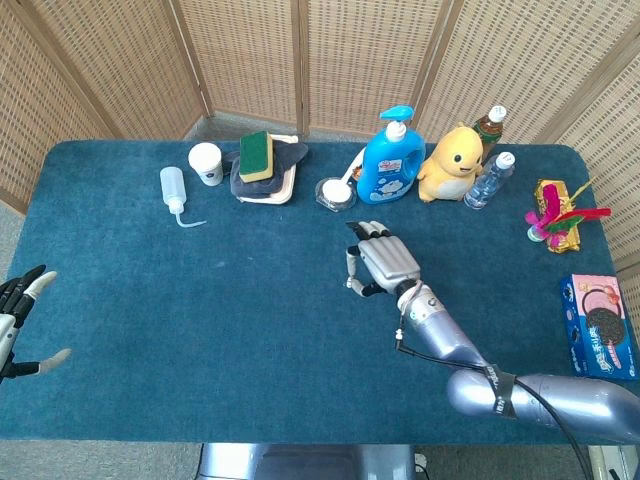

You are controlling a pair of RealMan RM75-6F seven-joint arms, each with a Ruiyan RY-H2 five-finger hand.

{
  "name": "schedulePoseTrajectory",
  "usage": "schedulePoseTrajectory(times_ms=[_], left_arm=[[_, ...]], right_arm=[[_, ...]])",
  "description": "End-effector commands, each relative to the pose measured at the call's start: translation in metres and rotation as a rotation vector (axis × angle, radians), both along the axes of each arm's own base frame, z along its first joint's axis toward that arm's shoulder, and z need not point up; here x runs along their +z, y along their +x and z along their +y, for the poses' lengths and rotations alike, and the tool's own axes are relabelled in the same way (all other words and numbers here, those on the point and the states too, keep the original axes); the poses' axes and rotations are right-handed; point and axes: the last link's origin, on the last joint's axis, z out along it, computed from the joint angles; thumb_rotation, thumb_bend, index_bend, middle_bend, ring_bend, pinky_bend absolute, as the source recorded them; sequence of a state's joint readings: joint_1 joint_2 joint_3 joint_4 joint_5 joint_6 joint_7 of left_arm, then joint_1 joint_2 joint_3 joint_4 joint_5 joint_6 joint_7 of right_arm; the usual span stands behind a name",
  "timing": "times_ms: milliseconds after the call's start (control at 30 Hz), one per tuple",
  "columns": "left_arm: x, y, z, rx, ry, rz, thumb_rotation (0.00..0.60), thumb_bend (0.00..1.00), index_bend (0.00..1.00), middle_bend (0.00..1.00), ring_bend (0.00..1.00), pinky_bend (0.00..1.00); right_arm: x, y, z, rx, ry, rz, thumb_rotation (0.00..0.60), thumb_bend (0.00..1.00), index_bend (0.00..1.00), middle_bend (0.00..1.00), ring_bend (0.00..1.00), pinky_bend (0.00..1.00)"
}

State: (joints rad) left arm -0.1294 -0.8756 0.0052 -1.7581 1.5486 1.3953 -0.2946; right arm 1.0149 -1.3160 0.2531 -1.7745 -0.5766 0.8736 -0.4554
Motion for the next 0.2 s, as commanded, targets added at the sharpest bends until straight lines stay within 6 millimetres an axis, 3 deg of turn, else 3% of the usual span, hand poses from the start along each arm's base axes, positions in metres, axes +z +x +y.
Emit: schedulePoseTrajectory(times_ms=[33,200], left_arm=[[0.0008,-0.0004,0.0001,0.001,0.002,-0.002,0.6,0.28,0.0,0.0,0.0,0.0],[0.0008,-0.0005,-0.0001,0.001,-0.001,-0.005,0.6,0.28,0.0,0.0,0.0,0.0]], right_arm=[[-0.0035,0.0065,-0.0012,0.002,-0.002,0.006,0.6,0.47,0.61,0.08,0.0,0.0],[-0.0057,0.0107,-0.0014,-0.004,-0.001,0.009,0.6,0.47,0.61,0.08,0.0,0.0]])
